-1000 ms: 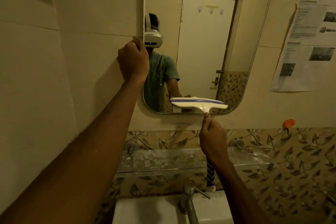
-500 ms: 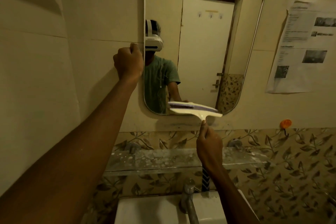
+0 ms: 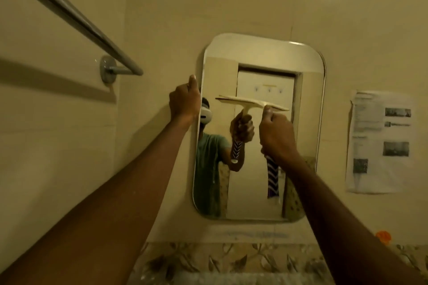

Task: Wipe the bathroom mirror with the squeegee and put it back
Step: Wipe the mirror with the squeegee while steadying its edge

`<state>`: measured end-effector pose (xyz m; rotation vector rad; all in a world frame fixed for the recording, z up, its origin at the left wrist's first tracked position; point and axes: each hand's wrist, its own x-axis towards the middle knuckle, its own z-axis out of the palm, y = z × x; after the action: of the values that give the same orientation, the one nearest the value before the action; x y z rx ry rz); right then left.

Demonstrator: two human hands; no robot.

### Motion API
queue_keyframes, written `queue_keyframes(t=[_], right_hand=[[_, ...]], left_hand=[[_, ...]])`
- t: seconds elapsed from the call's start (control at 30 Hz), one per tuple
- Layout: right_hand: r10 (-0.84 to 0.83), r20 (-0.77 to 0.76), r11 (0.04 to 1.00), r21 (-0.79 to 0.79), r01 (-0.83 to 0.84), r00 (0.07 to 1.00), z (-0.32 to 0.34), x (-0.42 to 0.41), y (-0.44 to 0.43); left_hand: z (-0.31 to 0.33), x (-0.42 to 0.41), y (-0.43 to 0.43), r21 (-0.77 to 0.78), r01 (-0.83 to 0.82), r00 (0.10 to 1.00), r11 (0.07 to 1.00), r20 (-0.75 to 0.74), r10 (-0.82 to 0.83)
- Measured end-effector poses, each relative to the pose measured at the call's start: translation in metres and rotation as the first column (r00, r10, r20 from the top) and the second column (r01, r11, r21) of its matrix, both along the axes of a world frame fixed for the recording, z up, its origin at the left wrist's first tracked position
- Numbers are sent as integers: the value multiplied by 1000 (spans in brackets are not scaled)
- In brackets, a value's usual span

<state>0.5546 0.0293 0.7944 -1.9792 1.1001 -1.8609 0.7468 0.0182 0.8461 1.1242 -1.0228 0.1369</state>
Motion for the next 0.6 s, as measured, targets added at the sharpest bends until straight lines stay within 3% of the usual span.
queue_keyframes(t=[0.1, 0.17, 0.33, 0.47, 0.6], right_hand=[[13, 40, 999, 28, -14, 999, 53, 11, 0], [-17, -25, 1000, 9, 17, 1000, 90, 19, -4], [-101, -122, 995, -5, 101, 987, 153, 36, -7], [-107, -144, 993, 32, 113, 984, 127, 39, -6], [-30, -113, 985, 164, 49, 993, 44, 37, 7]], left_hand=[[2, 8, -4, 84, 157, 984, 984, -96, -149], [2, 11, -4, 100, 218, 971, 971, -120, -205], [4, 14, -3, 93, 185, 982, 978, -58, -180], [2, 16, -6, 86, 188, 982, 978, -43, -185], [2, 18, 0, 60, 294, 953, 954, -93, -288]])
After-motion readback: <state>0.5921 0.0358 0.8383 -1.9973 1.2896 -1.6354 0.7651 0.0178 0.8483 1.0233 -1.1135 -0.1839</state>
